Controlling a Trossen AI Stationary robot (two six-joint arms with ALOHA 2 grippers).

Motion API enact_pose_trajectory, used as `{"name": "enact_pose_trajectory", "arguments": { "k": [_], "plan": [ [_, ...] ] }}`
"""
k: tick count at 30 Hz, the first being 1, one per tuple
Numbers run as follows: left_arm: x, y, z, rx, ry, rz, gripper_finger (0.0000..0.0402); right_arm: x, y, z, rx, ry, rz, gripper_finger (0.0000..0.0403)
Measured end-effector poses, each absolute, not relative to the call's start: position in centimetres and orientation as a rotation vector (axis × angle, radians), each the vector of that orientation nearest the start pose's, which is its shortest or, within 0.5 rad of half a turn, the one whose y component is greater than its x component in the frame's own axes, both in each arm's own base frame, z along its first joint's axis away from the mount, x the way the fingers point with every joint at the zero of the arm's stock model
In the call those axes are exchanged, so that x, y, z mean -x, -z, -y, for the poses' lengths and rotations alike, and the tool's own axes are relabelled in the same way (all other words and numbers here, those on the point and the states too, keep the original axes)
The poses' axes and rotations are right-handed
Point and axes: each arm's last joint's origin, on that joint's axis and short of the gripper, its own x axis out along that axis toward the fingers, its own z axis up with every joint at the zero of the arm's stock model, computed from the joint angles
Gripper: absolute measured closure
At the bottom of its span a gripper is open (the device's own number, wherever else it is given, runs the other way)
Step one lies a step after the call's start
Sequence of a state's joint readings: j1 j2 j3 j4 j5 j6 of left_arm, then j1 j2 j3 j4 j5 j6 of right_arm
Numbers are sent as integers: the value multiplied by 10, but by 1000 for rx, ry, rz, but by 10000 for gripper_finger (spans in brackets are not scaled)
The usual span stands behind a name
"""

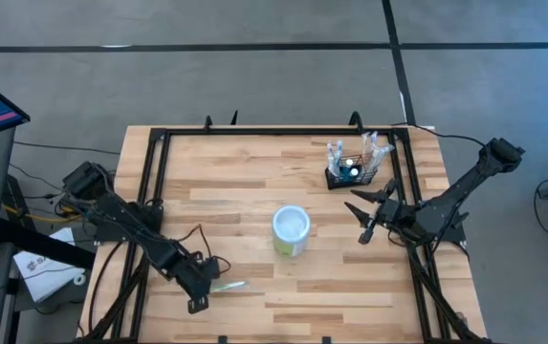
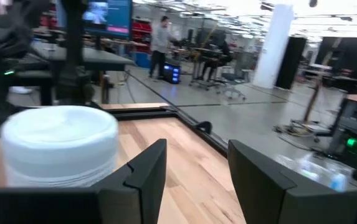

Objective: Pick & Place toothbrushing station
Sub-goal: Put the green toothbrush into the wire organizer

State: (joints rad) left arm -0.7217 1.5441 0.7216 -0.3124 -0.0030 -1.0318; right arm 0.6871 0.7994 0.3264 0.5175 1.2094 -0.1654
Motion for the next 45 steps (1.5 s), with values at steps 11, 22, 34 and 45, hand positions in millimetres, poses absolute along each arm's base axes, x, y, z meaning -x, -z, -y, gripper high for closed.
{"name": "enact_pose_trajectory", "arguments": {
  "k": [11, 22, 34, 45],
  "plan": [
    [-198, -214, 139, 679, 28, -926, 401, -141, -238, -81, 129, 491, -15, 242],
    [-206, -254, 104, 832, 21, -648, 401, -142, -238, -82, 201, 428, -24, 242],
    [-231, -276, 77, 852, 136, -408, 400, -177, -270, -106, 486, 458, -101, 242],
    [-259, -279, 31, 952, 97, -227, 400, -225, -280, -119, 721, 511, -206, 242]
  ]
}}
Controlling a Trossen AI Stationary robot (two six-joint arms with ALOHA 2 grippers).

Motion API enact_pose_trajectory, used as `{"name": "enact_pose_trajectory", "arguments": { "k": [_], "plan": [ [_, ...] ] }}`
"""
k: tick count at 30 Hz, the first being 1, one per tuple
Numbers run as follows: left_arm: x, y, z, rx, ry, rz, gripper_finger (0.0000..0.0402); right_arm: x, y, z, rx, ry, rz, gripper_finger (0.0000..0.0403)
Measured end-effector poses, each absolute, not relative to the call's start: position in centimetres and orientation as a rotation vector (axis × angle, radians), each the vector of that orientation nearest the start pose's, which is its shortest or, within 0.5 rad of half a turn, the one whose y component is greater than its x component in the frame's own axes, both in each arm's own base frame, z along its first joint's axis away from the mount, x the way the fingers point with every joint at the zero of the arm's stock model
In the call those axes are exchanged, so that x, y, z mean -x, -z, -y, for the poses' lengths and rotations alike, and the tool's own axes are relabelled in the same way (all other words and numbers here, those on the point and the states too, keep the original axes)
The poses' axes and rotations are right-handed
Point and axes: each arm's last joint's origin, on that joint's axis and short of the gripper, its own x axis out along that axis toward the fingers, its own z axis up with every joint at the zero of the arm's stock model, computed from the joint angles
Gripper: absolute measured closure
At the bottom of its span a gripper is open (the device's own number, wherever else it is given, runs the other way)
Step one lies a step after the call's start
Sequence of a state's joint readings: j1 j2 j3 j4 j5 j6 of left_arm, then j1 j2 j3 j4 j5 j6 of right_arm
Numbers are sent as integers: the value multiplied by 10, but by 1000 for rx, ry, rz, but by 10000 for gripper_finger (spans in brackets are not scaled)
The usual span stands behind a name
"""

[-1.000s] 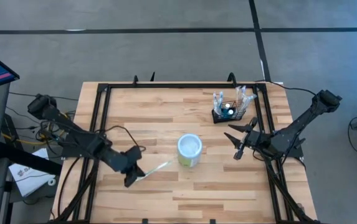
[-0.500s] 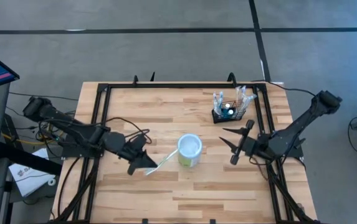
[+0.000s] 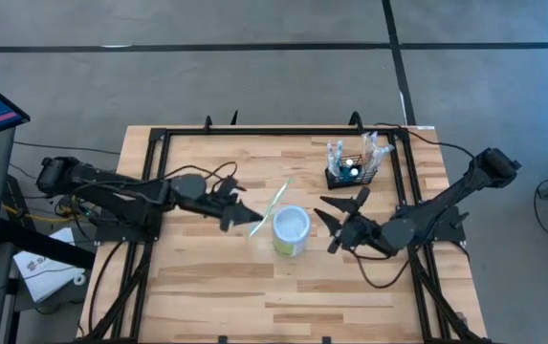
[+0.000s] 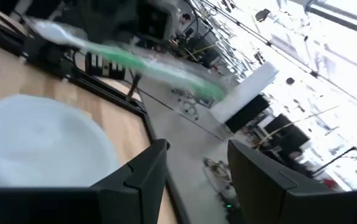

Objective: Pick & Place toothbrushing station
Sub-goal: Put the green toothbrush into the wire organizer

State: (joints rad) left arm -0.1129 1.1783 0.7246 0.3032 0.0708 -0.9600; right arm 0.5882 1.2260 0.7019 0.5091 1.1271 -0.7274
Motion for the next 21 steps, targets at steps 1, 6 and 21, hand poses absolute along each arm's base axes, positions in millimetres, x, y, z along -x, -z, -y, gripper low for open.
{"name": "enact_pose_trajectory", "arguments": {
  "k": [1, 6, 21],
  "plan": [
    [-262, -279, 28, 969, 90, -205, 400, -230, -282, -119, 739, 517, -213, 242],
    [-276, -275, 11, 1031, 82, -133, 400, -251, -287, -119, 829, 550, -258, 242],
    [-296, -262, -5, 1088, 143, -90, 400, -297, -280, -112, 1064, 567, -388, 242]
  ]
}}
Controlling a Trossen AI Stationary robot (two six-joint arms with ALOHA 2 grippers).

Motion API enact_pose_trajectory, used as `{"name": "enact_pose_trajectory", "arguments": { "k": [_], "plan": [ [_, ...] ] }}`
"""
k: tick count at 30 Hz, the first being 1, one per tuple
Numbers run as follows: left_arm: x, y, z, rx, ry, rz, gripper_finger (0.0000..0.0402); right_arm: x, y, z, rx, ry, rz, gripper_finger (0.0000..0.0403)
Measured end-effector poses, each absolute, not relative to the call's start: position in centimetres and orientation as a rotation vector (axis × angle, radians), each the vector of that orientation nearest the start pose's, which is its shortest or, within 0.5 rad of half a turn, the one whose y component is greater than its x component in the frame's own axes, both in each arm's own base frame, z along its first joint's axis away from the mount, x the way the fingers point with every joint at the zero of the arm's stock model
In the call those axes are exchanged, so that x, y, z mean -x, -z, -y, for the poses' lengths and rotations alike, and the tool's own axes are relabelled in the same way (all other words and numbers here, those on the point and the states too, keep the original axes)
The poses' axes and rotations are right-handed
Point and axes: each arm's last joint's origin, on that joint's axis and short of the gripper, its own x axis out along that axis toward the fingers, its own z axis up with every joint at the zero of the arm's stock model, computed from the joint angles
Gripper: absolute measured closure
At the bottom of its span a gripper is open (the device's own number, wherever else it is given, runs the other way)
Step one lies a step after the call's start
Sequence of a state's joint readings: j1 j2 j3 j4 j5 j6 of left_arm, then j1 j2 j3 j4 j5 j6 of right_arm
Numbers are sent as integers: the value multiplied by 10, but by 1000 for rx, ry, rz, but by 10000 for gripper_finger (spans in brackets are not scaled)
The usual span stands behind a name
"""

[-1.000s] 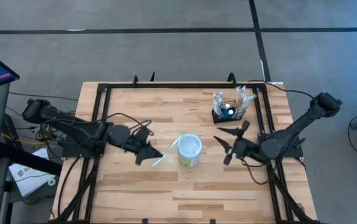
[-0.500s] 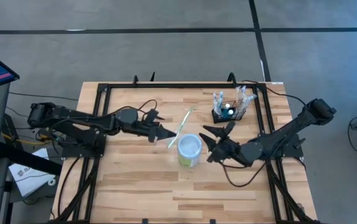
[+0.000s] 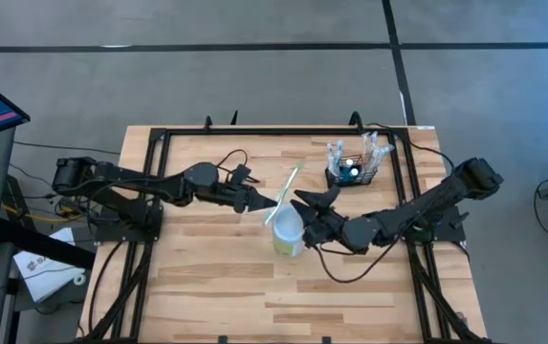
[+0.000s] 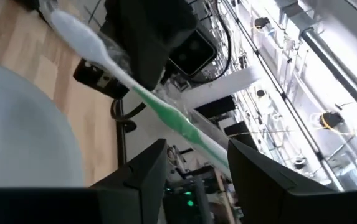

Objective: Pick & Place toothbrushing station
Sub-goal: Put the green toothbrush into the wire organizer

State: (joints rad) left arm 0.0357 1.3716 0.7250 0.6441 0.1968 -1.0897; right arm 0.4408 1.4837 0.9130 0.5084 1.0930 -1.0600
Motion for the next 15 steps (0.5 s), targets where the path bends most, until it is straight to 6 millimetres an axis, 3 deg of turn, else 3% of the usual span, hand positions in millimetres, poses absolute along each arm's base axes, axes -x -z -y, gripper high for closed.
{"name": "enact_pose_trajectory", "arguments": {
  "k": [9, 15],
  "plan": [
    [-296, -269, -4, 1082, 195, -82, 400, -320, -278, -107, 1145, 551, -419, 242],
    [-296, -269, -4, 1082, 200, -87, 400, -320, -284, -109, 1161, 565, -425, 242]
  ]
}}
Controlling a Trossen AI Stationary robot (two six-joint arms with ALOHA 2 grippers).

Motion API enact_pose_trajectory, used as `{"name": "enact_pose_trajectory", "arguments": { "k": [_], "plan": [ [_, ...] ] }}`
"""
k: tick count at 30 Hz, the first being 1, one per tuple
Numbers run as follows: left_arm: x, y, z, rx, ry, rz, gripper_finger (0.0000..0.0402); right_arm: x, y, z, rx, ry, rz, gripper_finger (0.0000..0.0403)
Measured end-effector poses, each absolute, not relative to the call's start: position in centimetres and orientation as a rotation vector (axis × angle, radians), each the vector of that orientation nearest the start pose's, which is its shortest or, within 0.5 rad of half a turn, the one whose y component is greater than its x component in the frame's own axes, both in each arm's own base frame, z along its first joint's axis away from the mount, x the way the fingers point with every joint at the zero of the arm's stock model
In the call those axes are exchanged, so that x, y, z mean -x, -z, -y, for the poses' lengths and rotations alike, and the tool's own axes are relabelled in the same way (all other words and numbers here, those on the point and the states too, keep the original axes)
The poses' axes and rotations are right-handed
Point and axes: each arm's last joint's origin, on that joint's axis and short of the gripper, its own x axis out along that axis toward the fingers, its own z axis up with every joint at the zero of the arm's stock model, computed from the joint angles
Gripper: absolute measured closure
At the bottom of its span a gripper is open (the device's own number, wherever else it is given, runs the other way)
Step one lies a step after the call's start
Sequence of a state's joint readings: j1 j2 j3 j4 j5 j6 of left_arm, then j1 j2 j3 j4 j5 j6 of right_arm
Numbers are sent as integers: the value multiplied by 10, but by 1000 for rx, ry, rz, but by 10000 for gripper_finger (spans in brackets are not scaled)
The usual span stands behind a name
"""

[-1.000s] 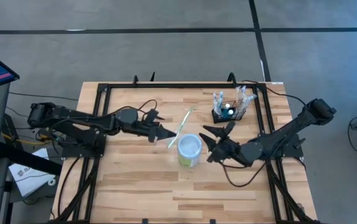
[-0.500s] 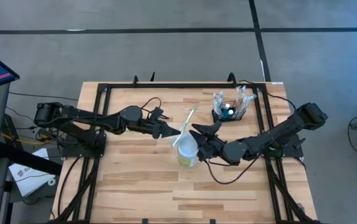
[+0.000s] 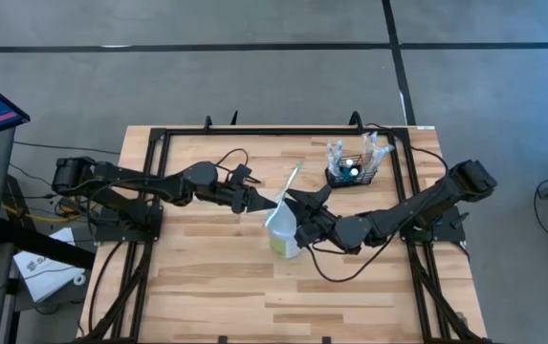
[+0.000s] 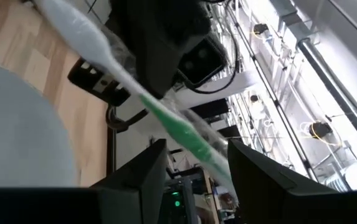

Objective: Pick & Place toothbrushing station
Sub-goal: Put the green toothbrush into the wire organizer

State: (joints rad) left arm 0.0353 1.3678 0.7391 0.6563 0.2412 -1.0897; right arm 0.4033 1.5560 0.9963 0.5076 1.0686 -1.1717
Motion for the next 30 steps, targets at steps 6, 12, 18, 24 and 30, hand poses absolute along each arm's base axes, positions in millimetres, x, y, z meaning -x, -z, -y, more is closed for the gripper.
{"name": "enact_pose_trajectory", "arguments": {
  "k": [6, 12, 18, 24, 30],
  "plan": [
    [-296, -269, -3, 1081, 201, -88, 400, -317, -286, -115, 1176, 554, -418, 242],
    [-296, -269, -3, 1097, 206, -91, 400, -317, -285, -114, 1198, 550, -425, 242],
    [-296, -270, -2, 1106, 223, -99, 400, -315, -285, -117, 1202, 556, -435, 242],
    [-296, -270, -2, 1104, 233, -96, 400, -314, -285, -120, 1203, 557, -433, 242],
    [-296, -271, -2, 1120, 258, -104, 400, -315, -293, -120, 1227, 600, -463, 242]
  ]
}}
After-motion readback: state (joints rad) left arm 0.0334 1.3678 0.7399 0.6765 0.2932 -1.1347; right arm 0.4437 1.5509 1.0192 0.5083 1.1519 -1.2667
